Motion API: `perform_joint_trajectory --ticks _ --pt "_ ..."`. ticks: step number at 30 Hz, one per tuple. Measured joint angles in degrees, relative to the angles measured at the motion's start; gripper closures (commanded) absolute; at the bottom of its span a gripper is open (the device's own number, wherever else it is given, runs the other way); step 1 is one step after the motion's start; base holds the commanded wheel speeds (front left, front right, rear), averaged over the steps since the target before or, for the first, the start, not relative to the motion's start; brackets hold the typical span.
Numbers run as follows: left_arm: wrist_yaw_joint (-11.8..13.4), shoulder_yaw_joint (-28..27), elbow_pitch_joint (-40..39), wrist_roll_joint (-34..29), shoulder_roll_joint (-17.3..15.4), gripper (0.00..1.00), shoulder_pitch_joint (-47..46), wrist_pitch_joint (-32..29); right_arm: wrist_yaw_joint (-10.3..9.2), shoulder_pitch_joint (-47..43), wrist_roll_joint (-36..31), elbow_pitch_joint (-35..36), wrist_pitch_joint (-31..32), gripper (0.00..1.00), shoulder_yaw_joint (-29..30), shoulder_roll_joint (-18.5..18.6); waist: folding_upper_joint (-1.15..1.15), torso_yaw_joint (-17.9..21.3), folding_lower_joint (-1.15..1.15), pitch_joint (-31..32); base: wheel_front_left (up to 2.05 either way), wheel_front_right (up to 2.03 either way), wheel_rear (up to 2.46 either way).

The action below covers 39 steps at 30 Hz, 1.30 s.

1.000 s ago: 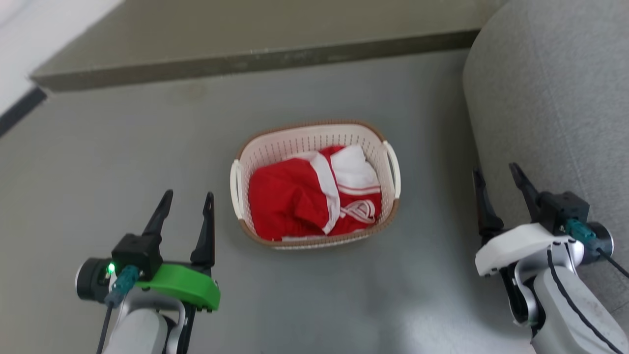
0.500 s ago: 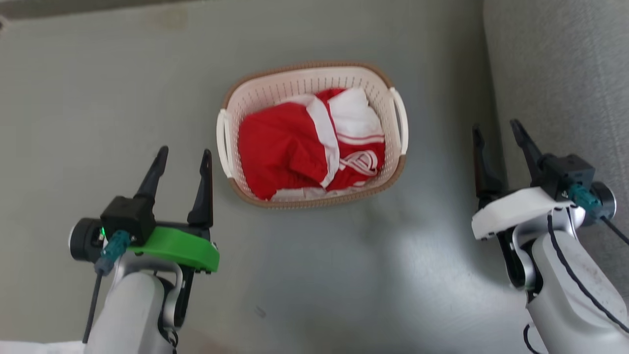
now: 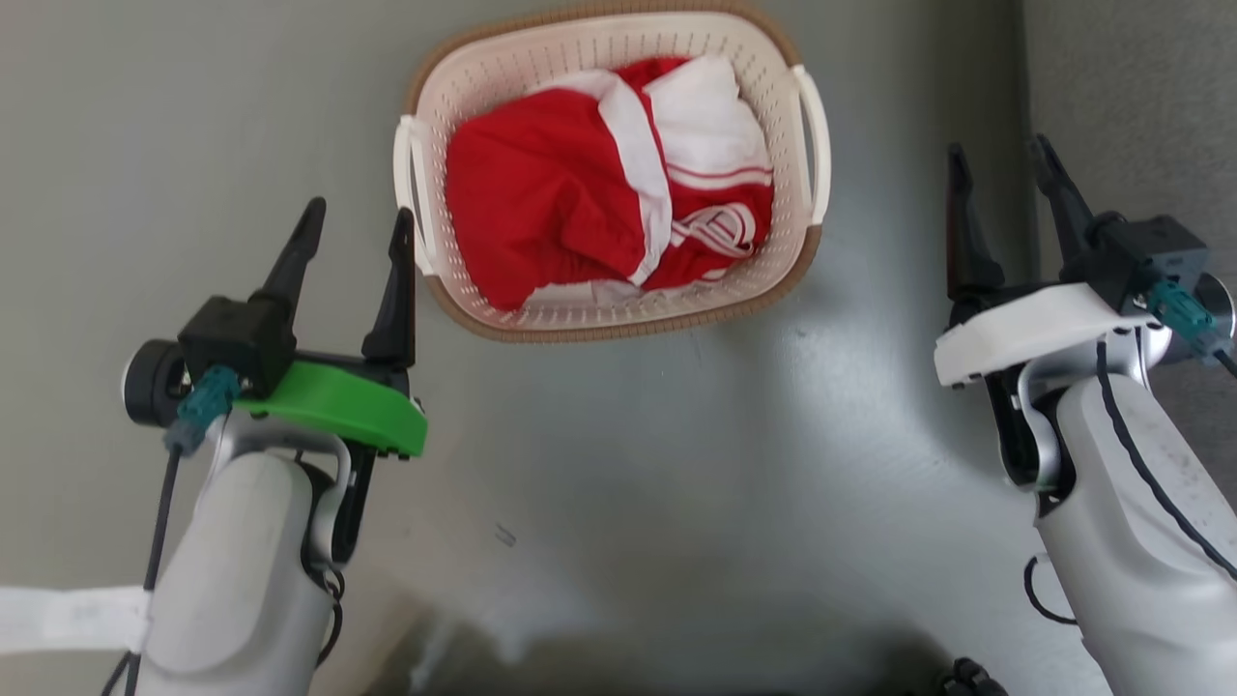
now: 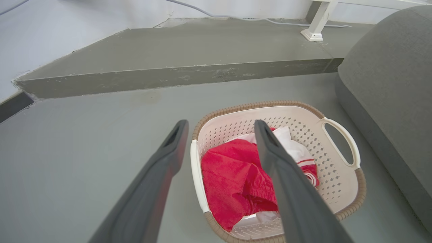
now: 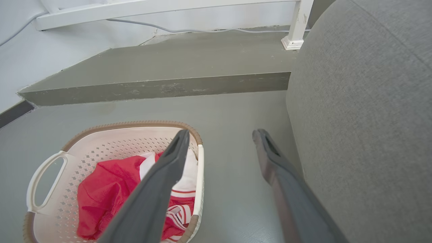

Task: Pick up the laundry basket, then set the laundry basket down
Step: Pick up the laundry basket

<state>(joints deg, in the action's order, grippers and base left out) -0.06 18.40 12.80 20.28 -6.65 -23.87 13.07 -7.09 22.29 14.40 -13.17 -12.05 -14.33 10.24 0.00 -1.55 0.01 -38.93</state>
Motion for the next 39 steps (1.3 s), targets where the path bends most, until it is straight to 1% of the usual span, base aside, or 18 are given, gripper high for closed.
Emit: perform_joint_trajectory --ticks 2,9,13,15,20,23,28,34,39 --pt "0.0 0.0 1.1 0.0 0.0 0.00 -1.1 -0.3 0.00 0.9 0.0 -0.8 0.0 0.00 0.0 -0.5 0.00 0.0 0.00 -1.3 0.00 0.00 0.00" --pt "-1.6 0.0 6.3 1.1 0.4 0.00 -4.3 -1.0 0.21 3.4 0.6 -5.6 0.5 0.00 -0.6 -2.3 0.00 -0.1 0.00 -4.4 0.00 0.00 0.00" --pt "-2.7 0.0 9.7 1.9 0.5 0.00 -5.7 -2.4 1.13 4.8 1.4 -8.6 1.0 0.00 -1.5 -3.3 0.00 -0.1 0.00 -5.1 0.00 0.00 0.00" --pt "-2.9 -0.2 11.4 2.5 0.5 0.00 -6.3 -3.0 1.90 6.1 1.5 -10.2 1.6 0.00 -2.5 -3.7 0.00 0.1 0.00 -5.4 0.00 0.00 0.00" --pt "-4.0 0.0 15.8 3.7 0.6 0.00 -9.2 -5.5 3.05 10.2 1.5 -14.6 3.6 0.00 -3.9 -4.4 0.00 0.7 -0.01 -6.4 0.00 0.00 0.00" --pt "-4.3 0.0 17.4 3.9 0.6 0.00 -10.8 -6.4 3.08 11.8 1.5 -16.3 4.1 0.00 -4.3 -4.6 0.00 0.9 -0.01 -6.8 0.00 0.00 0.00" --pt "-5.1 0.1 20.7 4.3 0.6 0.00 -15.0 -8.1 4.07 15.5 2.0 -20.8 6.0 0.00 -4.9 -5.0 0.00 1.4 -0.01 -8.0 0.00 0.00 0.00" --pt "-5.8 0.1 25.1 5.4 0.6 0.00 -19.4 -10.6 4.57 20.1 2.3 -26.1 8.6 0.00 -6.2 -5.5 0.00 2.0 -0.01 -9.3 0.00 0.00 0.00" --pt "-6.3 0.2 28.2 6.4 0.3 0.00 -22.5 -13.1 5.09 24.2 2.3 -28.7 9.8 0.00 -7.3 -6.2 0.00 2.6 -0.01 -10.5 0.00 0.00 0.00"
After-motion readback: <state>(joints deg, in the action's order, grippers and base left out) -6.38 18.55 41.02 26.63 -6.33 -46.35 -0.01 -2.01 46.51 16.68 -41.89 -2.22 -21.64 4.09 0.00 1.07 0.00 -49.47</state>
